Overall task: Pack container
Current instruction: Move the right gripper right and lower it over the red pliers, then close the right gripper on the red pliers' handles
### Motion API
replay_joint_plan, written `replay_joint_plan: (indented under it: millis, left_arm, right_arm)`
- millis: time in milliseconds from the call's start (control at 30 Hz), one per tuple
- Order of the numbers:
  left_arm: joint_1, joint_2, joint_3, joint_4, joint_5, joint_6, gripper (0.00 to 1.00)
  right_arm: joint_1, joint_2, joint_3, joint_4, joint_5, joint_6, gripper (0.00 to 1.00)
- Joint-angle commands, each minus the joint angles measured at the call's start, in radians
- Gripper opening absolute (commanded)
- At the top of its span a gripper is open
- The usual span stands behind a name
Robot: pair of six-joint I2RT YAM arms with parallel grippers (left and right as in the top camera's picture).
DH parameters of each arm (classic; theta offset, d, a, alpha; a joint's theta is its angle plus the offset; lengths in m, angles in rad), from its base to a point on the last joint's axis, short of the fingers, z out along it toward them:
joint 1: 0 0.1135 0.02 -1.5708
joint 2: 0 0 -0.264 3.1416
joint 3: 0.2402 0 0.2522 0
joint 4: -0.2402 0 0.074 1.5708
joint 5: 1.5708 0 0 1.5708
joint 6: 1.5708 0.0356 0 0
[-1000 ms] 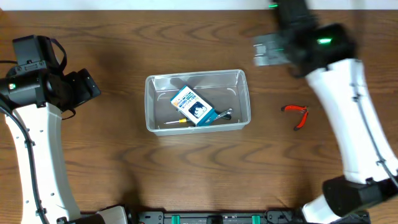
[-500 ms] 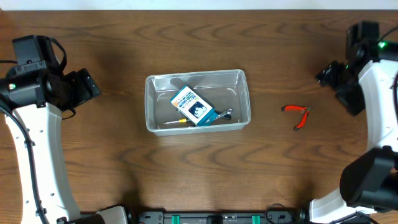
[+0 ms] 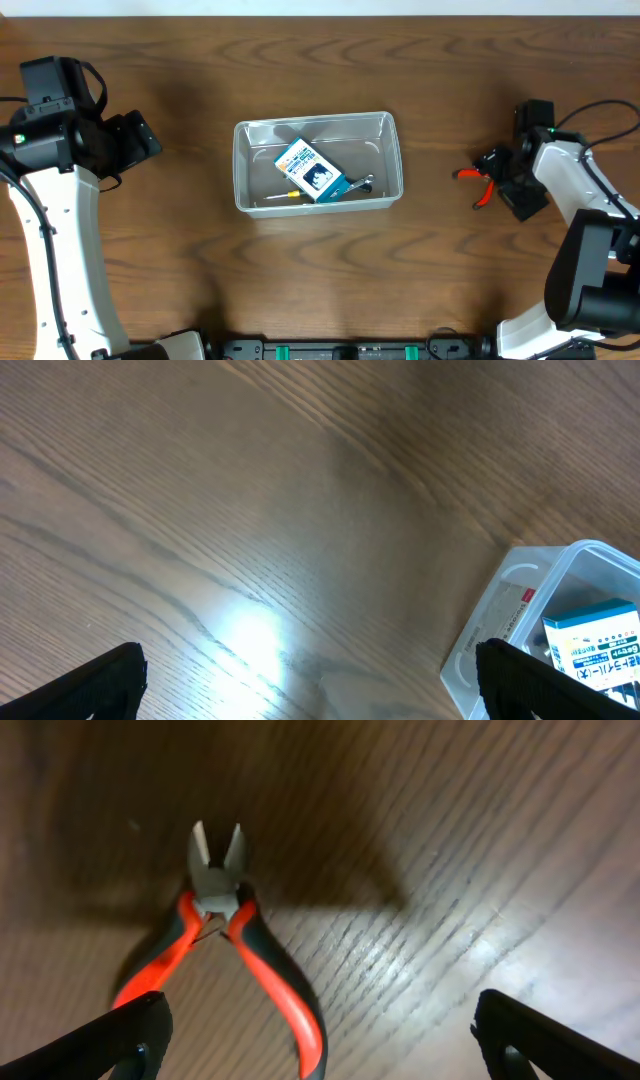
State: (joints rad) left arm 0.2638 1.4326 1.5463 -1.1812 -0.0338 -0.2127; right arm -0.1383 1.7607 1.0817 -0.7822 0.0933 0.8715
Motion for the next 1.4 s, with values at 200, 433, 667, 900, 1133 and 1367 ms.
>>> replay_joint_plan:
  millis: [200, 433, 667, 900, 1133, 1367]
  left_arm:
    - [0.0, 0.005, 0.008, -0.003, -0.012, 0.002, 0.98]
    - [0.0, 0.005, 0.008, 0.0, -0.012, 0.002, 0.98]
    - [0.0, 0.005, 0.008, 0.008, -0.013, 0.002, 0.98]
    - [0.0, 0.005, 0.008, 0.008, -0.013, 0.002, 0.98]
    - [0.0, 0.005, 0.008, 0.008, -0.013, 0.002, 0.98]
    - [0.0, 0.005, 0.008, 0.008, -0.013, 0.002, 0.98]
  right_arm:
    - [0.005, -0.002, -0.093, 0.143, 0.011, 0.011, 0.99]
    - [0.005, -0.002, -0.134, 0.188, 0.011, 0.011, 0.97]
    - [0.005, -0.002, -0.134, 0.173, 0.011, 0.019, 0.94]
    - [0.004, -0.002, -0.134, 0.104, 0.014, 0.018, 0.98]
    - [0.004, -0.002, -0.137, 0.079, 0.064, 0.024, 0.91]
    - [0.004, -0.001, -0.155, 0.13, 0.113, 0.033, 0.71]
